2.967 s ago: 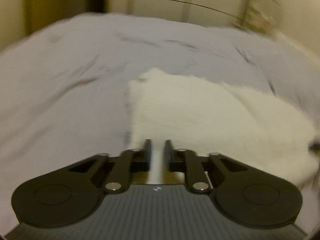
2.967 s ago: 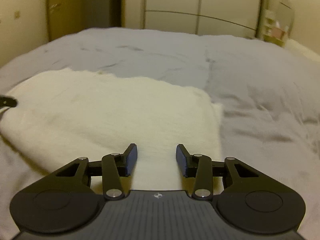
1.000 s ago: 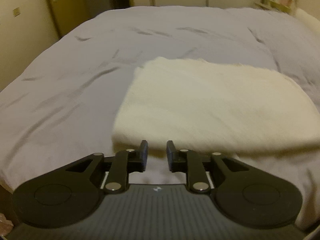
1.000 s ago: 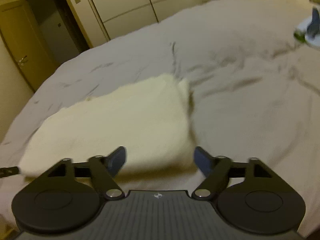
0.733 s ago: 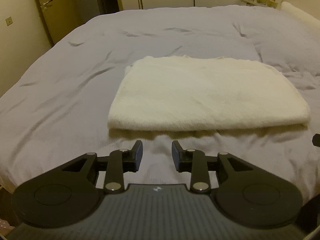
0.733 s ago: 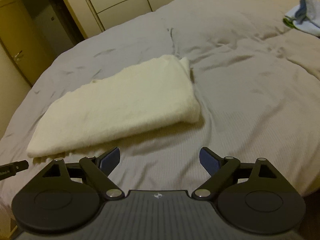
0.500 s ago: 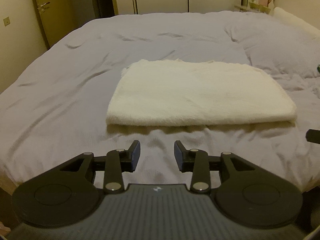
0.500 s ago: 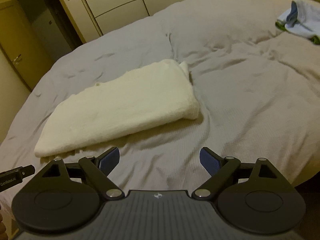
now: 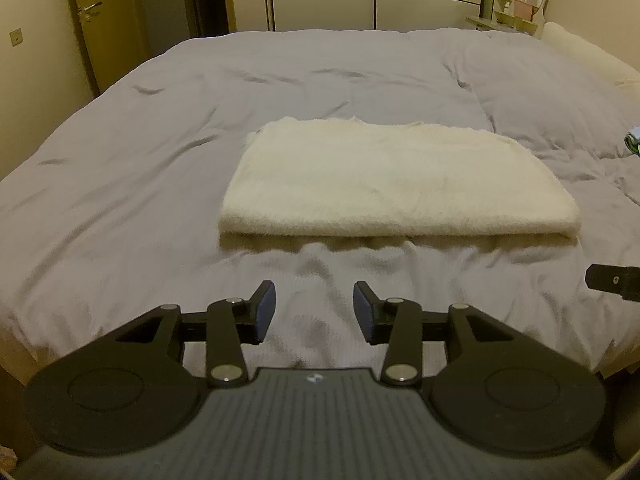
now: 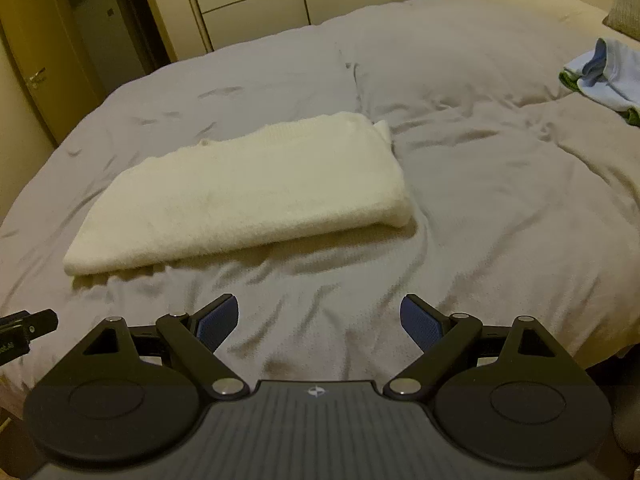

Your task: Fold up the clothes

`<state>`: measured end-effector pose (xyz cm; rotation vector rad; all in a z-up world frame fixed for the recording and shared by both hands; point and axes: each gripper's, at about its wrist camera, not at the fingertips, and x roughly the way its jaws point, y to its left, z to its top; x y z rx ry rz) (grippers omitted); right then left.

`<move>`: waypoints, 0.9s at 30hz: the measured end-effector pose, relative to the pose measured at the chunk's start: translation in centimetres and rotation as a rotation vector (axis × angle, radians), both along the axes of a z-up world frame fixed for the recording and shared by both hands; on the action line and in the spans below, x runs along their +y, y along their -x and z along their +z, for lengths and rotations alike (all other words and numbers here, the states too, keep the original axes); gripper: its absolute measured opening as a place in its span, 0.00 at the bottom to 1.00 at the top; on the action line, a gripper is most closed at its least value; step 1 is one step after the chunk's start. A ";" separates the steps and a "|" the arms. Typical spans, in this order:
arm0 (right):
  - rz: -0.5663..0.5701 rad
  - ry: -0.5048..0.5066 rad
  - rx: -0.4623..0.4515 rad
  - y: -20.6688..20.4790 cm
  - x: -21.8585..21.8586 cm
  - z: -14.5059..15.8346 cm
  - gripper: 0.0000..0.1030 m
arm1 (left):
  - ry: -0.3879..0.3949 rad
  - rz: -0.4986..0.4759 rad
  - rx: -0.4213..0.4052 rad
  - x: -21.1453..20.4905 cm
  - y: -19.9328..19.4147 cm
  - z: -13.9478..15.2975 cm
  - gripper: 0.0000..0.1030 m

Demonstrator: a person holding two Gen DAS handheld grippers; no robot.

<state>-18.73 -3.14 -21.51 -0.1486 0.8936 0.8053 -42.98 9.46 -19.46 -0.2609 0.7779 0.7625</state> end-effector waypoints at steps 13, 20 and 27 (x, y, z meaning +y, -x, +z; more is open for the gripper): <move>-0.004 0.002 0.035 -1.1 0.1 -1.3 0.87 | 0.004 0.003 0.048 0.2 -1.1 -1.0 0.39; -0.017 0.010 0.068 -2.3 0.6 -2.5 0.88 | 0.020 -0.001 0.079 1.1 -2.1 -2.1 0.41; -0.051 -0.004 0.102 -4.2 1.4 -4.3 0.88 | 0.046 -0.011 0.089 2.7 -3.0 -3.5 0.41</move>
